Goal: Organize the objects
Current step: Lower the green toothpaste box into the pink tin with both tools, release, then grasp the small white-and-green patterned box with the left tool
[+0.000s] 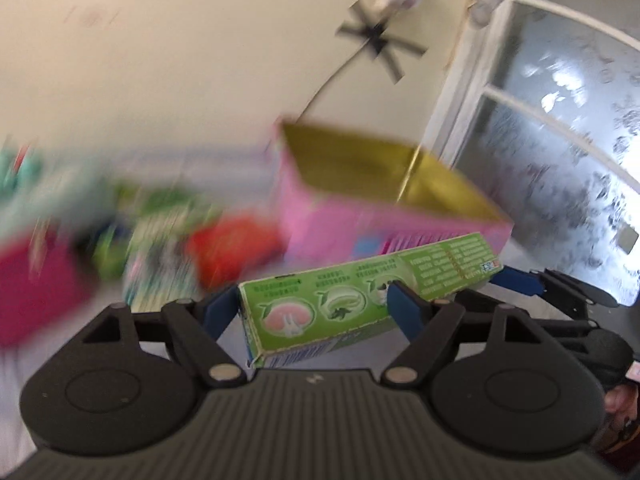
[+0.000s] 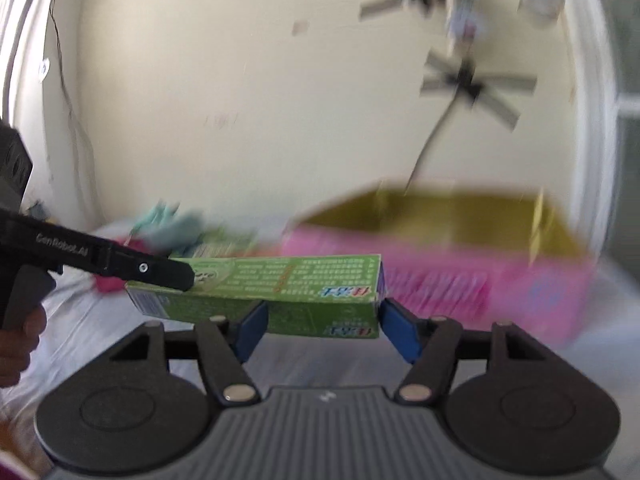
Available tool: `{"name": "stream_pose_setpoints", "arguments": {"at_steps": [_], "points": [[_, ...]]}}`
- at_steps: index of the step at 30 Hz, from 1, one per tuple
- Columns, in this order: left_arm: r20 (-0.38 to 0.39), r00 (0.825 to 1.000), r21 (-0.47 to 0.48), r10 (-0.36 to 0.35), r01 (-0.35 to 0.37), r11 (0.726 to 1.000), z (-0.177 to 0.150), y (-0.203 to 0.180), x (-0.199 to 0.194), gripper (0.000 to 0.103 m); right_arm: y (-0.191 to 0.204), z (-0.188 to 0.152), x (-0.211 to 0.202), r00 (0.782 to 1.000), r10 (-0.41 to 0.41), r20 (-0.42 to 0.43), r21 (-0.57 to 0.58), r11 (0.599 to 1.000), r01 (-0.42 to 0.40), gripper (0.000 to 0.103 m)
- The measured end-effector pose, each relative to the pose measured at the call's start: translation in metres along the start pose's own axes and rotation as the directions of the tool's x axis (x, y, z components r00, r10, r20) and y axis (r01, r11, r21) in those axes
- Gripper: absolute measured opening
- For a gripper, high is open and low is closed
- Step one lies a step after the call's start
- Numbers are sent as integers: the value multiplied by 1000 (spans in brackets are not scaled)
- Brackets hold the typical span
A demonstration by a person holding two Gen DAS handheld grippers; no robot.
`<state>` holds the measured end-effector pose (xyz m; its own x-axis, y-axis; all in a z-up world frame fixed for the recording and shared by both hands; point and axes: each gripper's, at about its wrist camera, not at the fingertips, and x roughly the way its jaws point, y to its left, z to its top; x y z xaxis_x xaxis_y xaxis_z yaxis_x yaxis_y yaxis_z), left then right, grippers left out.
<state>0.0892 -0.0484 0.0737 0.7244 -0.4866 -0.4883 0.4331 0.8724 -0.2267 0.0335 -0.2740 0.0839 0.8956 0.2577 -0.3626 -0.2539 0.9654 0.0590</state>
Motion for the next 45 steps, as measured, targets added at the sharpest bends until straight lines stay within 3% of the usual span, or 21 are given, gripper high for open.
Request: {"name": "stream_pose_setpoints", "arguments": {"at_steps": [5,10,14,20,25,27,30,33,35,39,43,45], "points": [[119,993,144,-20,2,990,50,-43,55,82,-44,29,23,986,-139,89,14,990,138,64],[48,998,130,-39,32,991,68,-58,129,82,-96,27,60,972,-232,20,88,969,230,65],[-7,999,95,-42,43,995,62,-59,154,82,-111,19,76,965,-260,-22,117,958,261,70],[-26,1000,157,8,-4,988,45,-66,157,82,-102,11,75,957,-287,33,143,949,280,74],[53,998,181,-20,10,983,36,-69,109,82,-64,17,55,952,-278,126,195,948,251,73],[77,996,185,-35,20,983,28,-65,87,83,-43,14,47,956,-250,152,214,953,215,70],[89,995,169,-47,31,985,5,-48,47,83,-20,7,47,974,-185,127,250,957,149,65],[84,995,147,-46,33,989,-21,-26,12,83,-1,-4,57,998,-64,25,275,960,55,55],[69,997,135,-23,14,991,-36,-10,-1,83,15,-8,68,999,-3,-49,261,965,16,46],[32,996,71,84,-86,994,-60,31,-24,83,45,-3,89,982,130,-136,242,966,-95,42],[38,982,-71,183,-180,981,-74,75,-48,83,68,5,120,938,297,-178,321,919,-230,44],[43,981,-176,187,-177,968,-80,96,-59,83,77,7,140,913,355,-200,365,892,-267,44]]}}
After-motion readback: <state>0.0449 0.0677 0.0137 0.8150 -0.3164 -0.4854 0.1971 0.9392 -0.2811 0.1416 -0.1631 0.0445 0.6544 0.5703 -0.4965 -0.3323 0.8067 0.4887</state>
